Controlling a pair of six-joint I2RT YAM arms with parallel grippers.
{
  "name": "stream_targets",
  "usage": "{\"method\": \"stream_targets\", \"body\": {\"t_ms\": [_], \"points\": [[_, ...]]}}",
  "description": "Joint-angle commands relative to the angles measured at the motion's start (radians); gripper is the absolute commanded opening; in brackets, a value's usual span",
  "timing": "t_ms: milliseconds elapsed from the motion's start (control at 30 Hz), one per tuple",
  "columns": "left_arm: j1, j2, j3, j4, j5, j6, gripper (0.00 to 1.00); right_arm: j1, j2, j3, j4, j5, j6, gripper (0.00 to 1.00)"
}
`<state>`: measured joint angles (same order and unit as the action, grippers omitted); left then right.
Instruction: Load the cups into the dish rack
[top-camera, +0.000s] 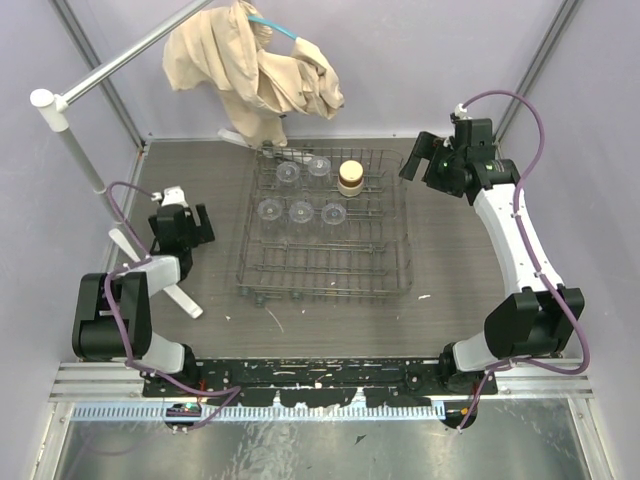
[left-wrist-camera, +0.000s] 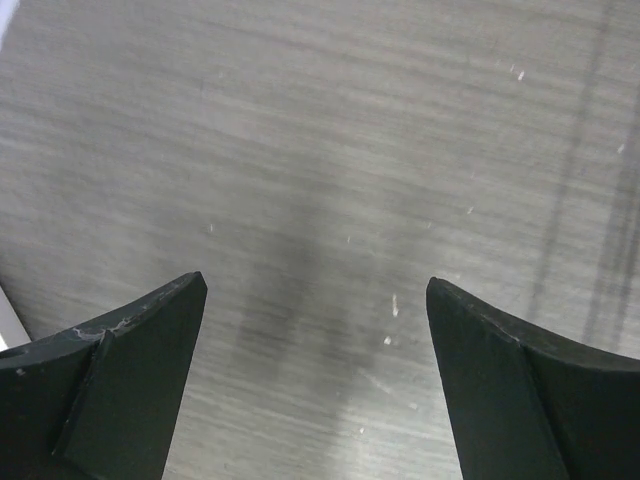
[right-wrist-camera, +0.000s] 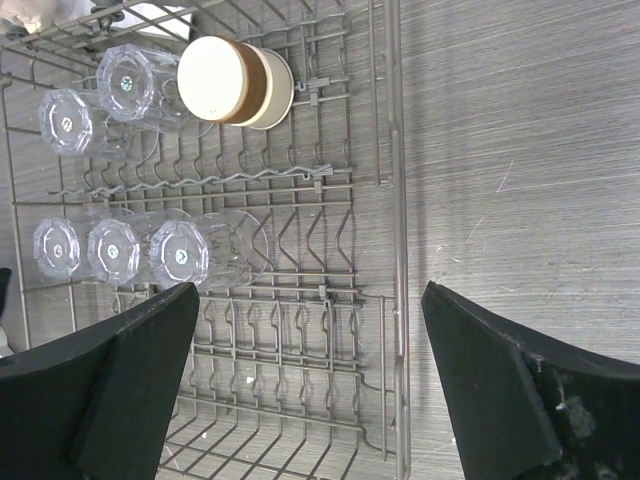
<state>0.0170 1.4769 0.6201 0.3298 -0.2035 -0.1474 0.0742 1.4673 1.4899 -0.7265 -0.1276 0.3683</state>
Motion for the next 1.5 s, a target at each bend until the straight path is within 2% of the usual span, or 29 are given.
{"method": "stream_targets", "body": {"t_ms": [0,167,267,400,467,500,567,667,767,900,1167,1467], "points": [[0.005,-0.025,-0.157,0.297,-0.030,-0.018,0.98,-0.001,-0.052,-0.008,0.045,-0.031,-0.016,1.00],[0.006,-0.056,-0.269,0.474,-0.007,-0.012,0.98,0.000,-0.068,-0.043,0.049,-0.033,-0.017,1.00],[0.005,-0.039,-0.318,0.594,0.070,0.016,0.98,-0.001,-0.081,-0.070,0.052,-0.007,-0.021,1.00],[0.005,0.096,-0.335,0.788,0.159,0.050,0.98,-0.001,-0.073,-0.083,0.047,-0.033,-0.022,1.00],[0.005,0.046,-0.299,0.630,0.177,0.055,0.98,-0.001,-0.076,-0.099,0.046,-0.028,-0.022,1.00],[0.005,0.044,-0.285,0.601,0.187,0.057,0.98,-0.001,-0.080,-0.104,0.042,-0.005,-0.022,1.00],[0.006,0.076,-0.290,0.674,0.195,0.061,0.98,-0.003,-0.085,-0.119,0.039,0.033,-0.030,1.00],[0.006,0.058,-0.280,0.617,0.201,0.062,0.98,-0.009,-0.084,-0.138,0.037,0.081,-0.039,1.00],[0.005,0.066,-0.280,0.635,0.206,0.063,0.98,-0.028,-0.078,-0.150,0.030,0.153,-0.038,1.00],[0.005,0.069,-0.254,0.584,0.285,0.100,0.98,-0.091,-0.078,-0.192,0.042,0.236,-0.029,1.00],[0.003,0.069,-0.248,0.572,0.312,0.106,0.98,-0.200,0.011,-0.360,0.286,0.237,-0.103,1.00],[0.003,0.069,-0.248,0.573,0.312,0.107,0.98,-0.233,0.045,-0.641,0.809,0.052,-0.199,1.00]]}}
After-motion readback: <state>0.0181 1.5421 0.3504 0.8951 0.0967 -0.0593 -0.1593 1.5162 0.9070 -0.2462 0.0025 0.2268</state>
